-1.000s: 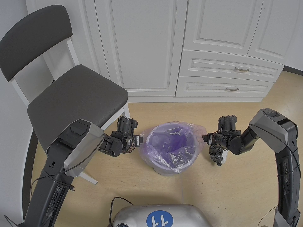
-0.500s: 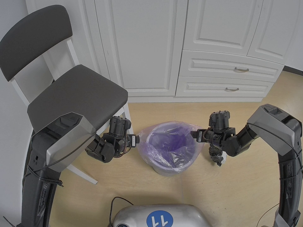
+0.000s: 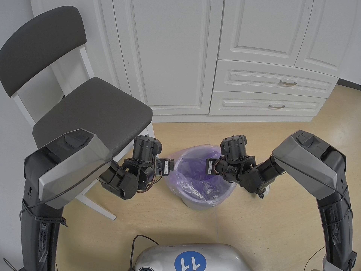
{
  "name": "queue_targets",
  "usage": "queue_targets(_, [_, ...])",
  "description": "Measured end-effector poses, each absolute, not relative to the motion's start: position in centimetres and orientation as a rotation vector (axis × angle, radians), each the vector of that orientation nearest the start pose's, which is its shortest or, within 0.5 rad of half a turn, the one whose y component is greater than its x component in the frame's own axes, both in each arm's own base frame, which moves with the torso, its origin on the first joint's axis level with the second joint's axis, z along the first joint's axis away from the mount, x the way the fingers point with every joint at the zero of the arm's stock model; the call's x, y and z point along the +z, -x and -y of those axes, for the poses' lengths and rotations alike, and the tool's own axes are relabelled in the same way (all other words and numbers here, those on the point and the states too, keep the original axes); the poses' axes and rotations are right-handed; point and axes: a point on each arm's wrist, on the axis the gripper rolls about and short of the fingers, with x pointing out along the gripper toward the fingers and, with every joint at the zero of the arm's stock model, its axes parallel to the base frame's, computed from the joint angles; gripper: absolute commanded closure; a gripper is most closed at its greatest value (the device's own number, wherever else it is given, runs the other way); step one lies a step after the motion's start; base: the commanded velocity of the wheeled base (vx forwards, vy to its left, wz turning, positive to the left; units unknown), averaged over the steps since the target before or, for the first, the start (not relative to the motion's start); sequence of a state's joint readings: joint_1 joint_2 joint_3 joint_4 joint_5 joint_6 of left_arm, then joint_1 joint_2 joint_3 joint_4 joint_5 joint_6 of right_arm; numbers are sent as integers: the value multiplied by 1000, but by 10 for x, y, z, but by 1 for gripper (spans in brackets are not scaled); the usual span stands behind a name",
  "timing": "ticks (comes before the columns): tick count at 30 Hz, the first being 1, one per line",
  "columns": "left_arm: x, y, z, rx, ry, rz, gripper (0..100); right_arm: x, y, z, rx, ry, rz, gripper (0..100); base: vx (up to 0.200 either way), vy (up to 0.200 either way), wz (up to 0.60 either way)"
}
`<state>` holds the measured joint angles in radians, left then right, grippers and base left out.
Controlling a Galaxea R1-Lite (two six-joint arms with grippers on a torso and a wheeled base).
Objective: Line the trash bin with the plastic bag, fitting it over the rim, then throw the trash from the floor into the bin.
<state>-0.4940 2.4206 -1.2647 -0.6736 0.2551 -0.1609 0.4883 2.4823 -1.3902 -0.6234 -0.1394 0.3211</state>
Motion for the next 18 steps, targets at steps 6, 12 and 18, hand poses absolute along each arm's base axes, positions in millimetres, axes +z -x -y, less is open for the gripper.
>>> queue_targets(6, [25, -398, 220, -217, -23, -459, 0, 3, -430, -225, 248, -147, -566, 100, 0, 0, 0])
queue_targets(12, [26, -394, 225, -232, -24, -450, 0, -5, -422, -218, 222, -91, -700, 100, 0, 0, 0])
queue_targets(18, [26, -388, 227, -243, -26, -447, 0, -4, -399, -206, 257, 10, -837, 100, 0, 0, 0])
